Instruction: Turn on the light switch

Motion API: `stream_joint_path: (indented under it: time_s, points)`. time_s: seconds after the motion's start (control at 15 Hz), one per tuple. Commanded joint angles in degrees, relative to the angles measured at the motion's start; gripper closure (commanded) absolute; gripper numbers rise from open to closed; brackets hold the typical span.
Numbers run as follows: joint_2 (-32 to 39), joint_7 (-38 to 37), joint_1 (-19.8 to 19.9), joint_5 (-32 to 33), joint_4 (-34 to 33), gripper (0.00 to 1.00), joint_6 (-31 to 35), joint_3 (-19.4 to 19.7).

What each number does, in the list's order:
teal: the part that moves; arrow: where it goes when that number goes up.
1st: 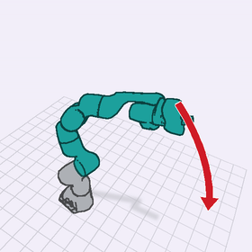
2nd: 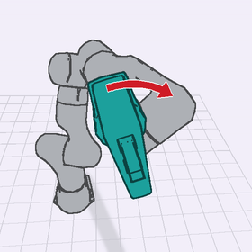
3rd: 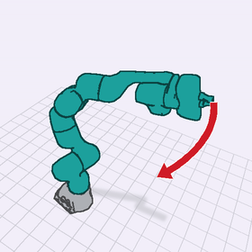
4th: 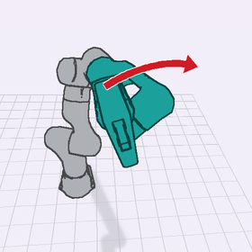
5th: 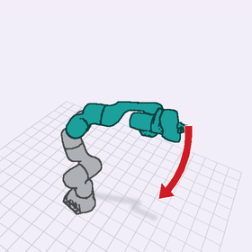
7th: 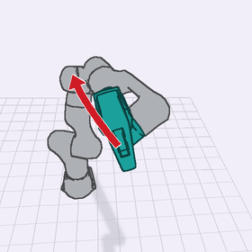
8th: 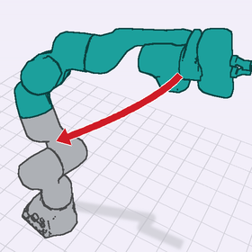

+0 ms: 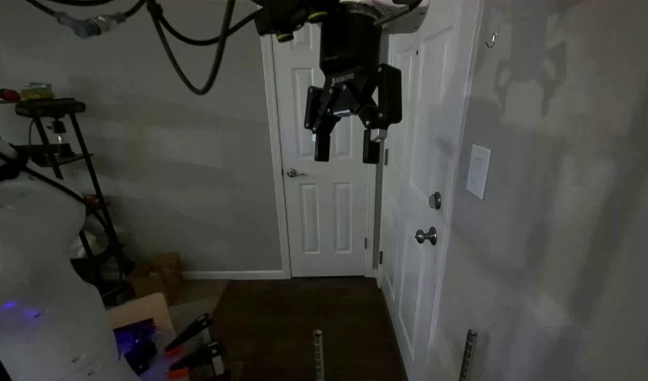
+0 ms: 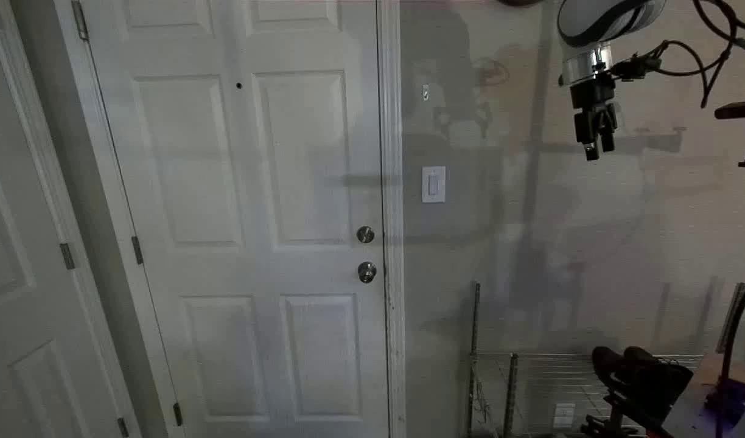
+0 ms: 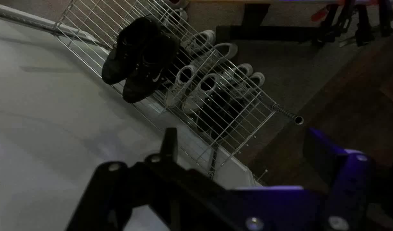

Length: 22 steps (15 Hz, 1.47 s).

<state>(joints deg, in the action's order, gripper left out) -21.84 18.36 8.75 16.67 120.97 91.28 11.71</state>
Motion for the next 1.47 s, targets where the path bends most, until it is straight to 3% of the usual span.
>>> stream_joint_path:
  time_s: [0.0, 1.4]
  points:
    - [0.0, -0.1, -0.3, 0.1, -0.2, 0.00, -0.2, 0.3]
    - [-0.1, -0.7, -0.3, 1.1, -0.1, 0.00, -0.9, -0.4]
